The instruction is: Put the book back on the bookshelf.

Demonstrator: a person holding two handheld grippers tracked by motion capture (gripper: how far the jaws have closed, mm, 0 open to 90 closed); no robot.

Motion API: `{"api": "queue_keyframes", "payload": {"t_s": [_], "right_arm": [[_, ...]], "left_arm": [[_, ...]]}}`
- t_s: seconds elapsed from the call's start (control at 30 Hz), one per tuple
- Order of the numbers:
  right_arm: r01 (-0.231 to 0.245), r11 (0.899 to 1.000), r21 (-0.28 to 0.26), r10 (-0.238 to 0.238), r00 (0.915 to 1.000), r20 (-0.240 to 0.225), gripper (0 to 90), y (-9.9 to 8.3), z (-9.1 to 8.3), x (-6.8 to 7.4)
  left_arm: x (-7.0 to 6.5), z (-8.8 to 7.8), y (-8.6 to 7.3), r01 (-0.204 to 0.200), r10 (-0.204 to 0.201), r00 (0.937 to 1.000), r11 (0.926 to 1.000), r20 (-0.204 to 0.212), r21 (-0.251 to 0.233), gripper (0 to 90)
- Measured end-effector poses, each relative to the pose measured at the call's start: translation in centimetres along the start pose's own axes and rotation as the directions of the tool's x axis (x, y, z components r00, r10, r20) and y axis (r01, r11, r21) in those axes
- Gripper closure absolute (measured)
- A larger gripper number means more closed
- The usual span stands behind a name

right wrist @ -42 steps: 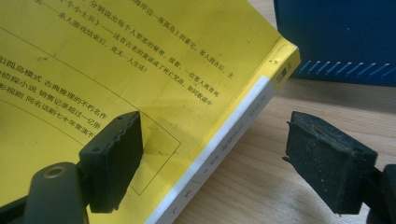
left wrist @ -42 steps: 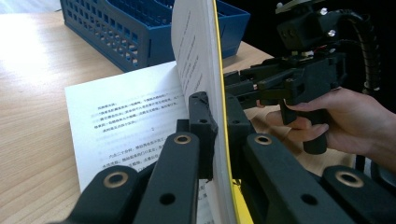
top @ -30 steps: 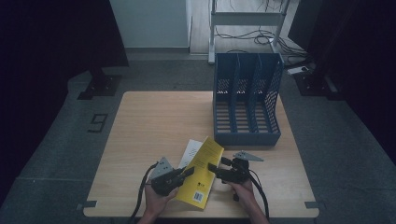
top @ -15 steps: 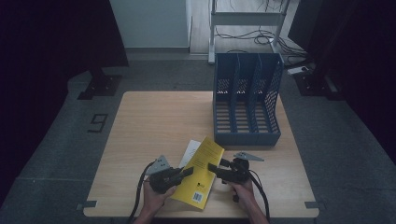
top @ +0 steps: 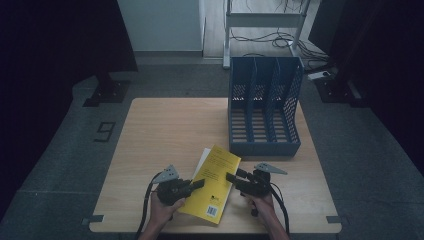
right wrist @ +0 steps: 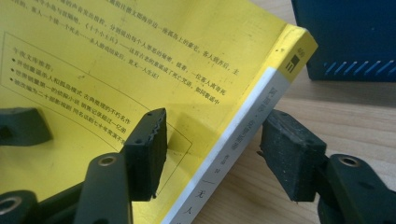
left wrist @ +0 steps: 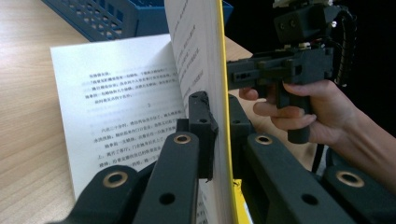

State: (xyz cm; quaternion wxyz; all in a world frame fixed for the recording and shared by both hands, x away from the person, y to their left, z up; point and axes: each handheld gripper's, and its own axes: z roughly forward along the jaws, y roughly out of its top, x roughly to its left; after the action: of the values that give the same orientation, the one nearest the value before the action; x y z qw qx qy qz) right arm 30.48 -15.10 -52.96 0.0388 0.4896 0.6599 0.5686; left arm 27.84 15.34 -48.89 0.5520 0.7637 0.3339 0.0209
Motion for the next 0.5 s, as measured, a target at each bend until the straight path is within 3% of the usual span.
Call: {"api": "queue_keyframes", "payload": {"t_s": [0.5], "right_arm": [[0.028,0.998,-0.047,-0.031,0.9970,-0.071,49.1,0.51,-0.96,0.05]], "left_arm": [[0.91,-0.11,-0.04,0.027,-0.029,0.9975,0.9991,0.064,0.032,83.5]]}}
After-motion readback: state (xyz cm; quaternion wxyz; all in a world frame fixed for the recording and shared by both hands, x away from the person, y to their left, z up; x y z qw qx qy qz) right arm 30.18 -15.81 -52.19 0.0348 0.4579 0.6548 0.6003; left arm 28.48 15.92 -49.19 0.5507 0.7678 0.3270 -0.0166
